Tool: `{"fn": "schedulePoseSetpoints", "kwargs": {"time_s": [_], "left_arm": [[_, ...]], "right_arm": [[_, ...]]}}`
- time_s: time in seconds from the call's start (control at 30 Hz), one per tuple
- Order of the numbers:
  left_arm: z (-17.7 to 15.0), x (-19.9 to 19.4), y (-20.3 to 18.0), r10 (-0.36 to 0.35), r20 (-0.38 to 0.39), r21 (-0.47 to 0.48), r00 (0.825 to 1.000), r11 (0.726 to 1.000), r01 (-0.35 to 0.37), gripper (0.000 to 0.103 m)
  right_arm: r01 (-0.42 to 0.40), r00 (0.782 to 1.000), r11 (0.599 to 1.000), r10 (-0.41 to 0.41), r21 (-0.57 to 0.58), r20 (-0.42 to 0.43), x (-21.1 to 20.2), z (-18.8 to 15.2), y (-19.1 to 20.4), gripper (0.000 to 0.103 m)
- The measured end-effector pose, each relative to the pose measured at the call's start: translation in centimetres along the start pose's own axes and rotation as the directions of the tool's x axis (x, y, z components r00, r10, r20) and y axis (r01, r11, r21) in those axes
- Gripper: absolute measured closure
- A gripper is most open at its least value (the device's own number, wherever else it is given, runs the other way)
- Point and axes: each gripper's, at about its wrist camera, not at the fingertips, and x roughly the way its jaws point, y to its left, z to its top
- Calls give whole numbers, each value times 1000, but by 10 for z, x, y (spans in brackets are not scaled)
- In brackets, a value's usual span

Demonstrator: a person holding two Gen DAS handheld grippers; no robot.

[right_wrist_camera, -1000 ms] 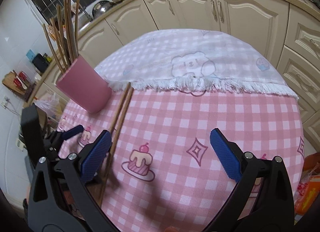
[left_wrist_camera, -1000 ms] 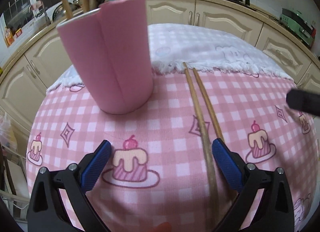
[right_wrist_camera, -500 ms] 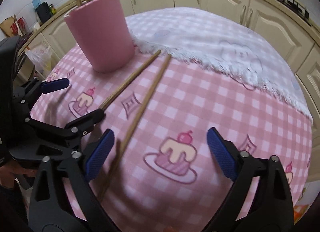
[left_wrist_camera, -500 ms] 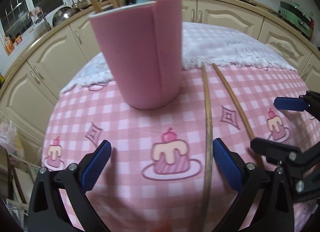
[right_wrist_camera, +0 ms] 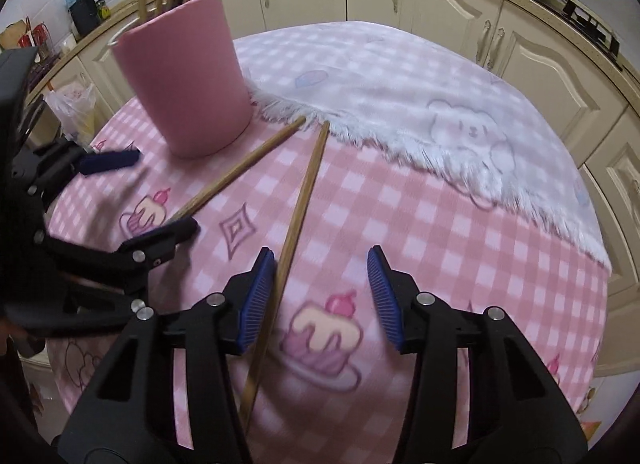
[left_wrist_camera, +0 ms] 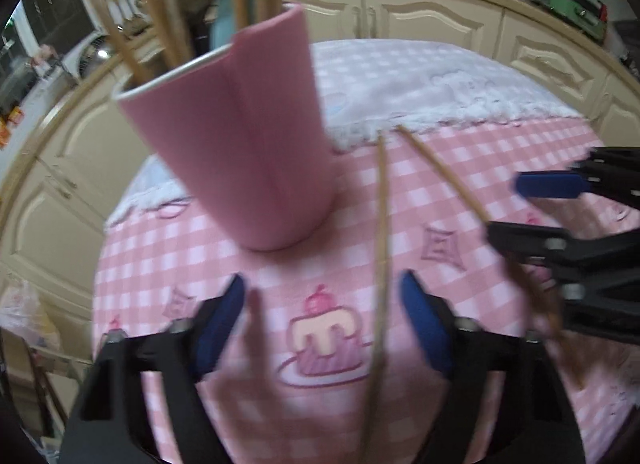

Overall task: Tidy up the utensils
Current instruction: 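Grasp a chopstick with the right tool while the left tool grasps the other, then lift both chopsticks upright and carry them over the pink cup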

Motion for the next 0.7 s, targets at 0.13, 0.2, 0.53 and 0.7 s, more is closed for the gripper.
{"fn": "schedulePoseSetpoints", "kwargs": {"time_s": [0.13, 0.2, 0.53, 0.7], "left_arm": [[13, 3, -11, -57, -21, 20, 998, 998, 57, 71], [17, 4, -17, -93, -27, 27, 995, 995, 93, 95], [6, -10, -19, -129, 23, -24, 991, 991, 129, 97], [1, -37, -15, -159, 131, -77, 978, 982, 170, 97]], "right_arm": [[18, 1000, 1000, -19, -24, -21, 15, 23, 4, 66], [34, 999, 999, -35, -38, -21, 19, 30, 6, 82], [-173, 984, 984, 171, 50, 37, -1, 12, -18, 97], [-293, 949, 950, 275, 109, 150, -30, 5, -37, 97]]}}
